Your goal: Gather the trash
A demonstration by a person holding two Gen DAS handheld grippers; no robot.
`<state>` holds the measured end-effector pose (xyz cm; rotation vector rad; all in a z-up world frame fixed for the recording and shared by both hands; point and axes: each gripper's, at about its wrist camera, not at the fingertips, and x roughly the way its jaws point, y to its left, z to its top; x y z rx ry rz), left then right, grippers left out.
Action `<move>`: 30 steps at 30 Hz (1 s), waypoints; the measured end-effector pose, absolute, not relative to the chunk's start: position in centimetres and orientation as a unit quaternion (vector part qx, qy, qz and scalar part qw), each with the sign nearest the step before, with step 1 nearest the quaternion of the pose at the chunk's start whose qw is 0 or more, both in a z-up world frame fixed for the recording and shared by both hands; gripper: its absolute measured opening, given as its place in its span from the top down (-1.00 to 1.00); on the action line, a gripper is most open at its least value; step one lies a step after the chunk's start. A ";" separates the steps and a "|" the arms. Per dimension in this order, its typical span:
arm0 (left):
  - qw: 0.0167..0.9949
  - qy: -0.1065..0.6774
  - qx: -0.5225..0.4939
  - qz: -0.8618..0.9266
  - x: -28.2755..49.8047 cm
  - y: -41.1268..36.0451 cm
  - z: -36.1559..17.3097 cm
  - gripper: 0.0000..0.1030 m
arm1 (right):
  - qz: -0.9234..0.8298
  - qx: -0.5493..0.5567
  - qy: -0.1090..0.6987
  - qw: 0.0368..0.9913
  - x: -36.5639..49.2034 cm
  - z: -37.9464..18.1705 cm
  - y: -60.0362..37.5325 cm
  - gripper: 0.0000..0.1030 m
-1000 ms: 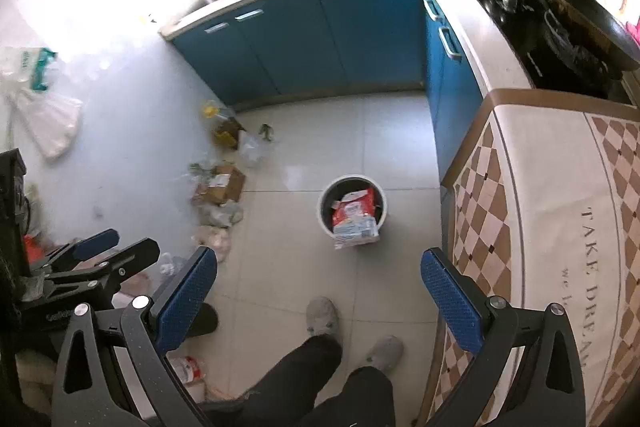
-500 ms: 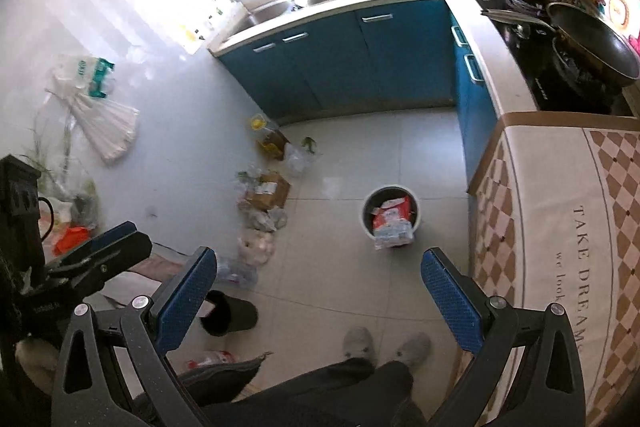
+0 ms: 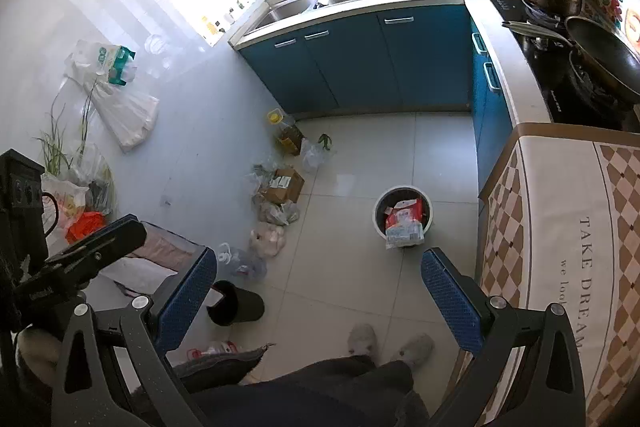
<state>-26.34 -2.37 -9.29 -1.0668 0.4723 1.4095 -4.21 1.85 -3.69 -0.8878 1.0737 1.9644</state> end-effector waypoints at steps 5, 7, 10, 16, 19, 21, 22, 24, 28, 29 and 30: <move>0.610 0.212 -0.466 0.605 -26.1 -2.2 -9.5 -1.00 | 0.760 -0.349 0.418 0.354 -4.0 -3.8 2.1 -1.00; 0.612 0.213 -0.466 0.603 -26.0 -2.2 -9.4 -1.00 | 0.760 -0.351 0.419 0.352 -3.9 -3.9 2.1 -1.00; 0.614 0.216 -0.467 0.599 -25.7 -2.0 -9.5 -1.00 | 0.759 -0.353 0.421 0.349 -3.8 -3.9 2.3 -1.00; 0.618 0.221 -0.470 0.590 -25.2 -1.7 -9.7 -1.00 | 0.759 -0.355 0.422 0.347 -3.6 -4.0 2.2 -1.00; 0.620 0.222 -0.471 0.587 -25.1 -1.7 -9.7 -1.00 | 0.759 -0.356 0.421 0.346 -3.6 -3.9 2.2 -1.00; 0.621 0.222 -0.472 0.585 -25.1 -1.6 -9.8 -1.00 | 0.759 -0.357 0.422 0.346 -3.6 -4.0 2.0 -1.00; 0.621 0.221 -0.472 0.585 -25.1 -1.6 -9.7 -1.00 | 0.758 -0.357 0.422 0.346 -3.6 -4.1 1.9 -1.00; 0.623 0.221 -0.473 0.583 -25.0 -1.6 -9.7 -1.00 | 0.758 -0.356 0.423 0.345 -3.5 -4.2 1.7 -1.00; 0.625 0.224 -0.473 0.580 -24.7 -1.6 -9.8 -1.00 | 0.758 -0.356 0.425 0.344 -3.3 -4.4 1.5 -1.00; 0.625 0.224 -0.472 0.579 -24.6 -1.6 -9.7 -1.00 | 0.757 -0.355 0.427 0.343 -3.3 -4.4 1.5 -1.00; 0.626 0.224 -0.472 0.579 -24.6 -1.6 -9.7 -1.00 | 0.757 -0.356 0.428 0.343 -3.2 -4.5 1.5 -1.00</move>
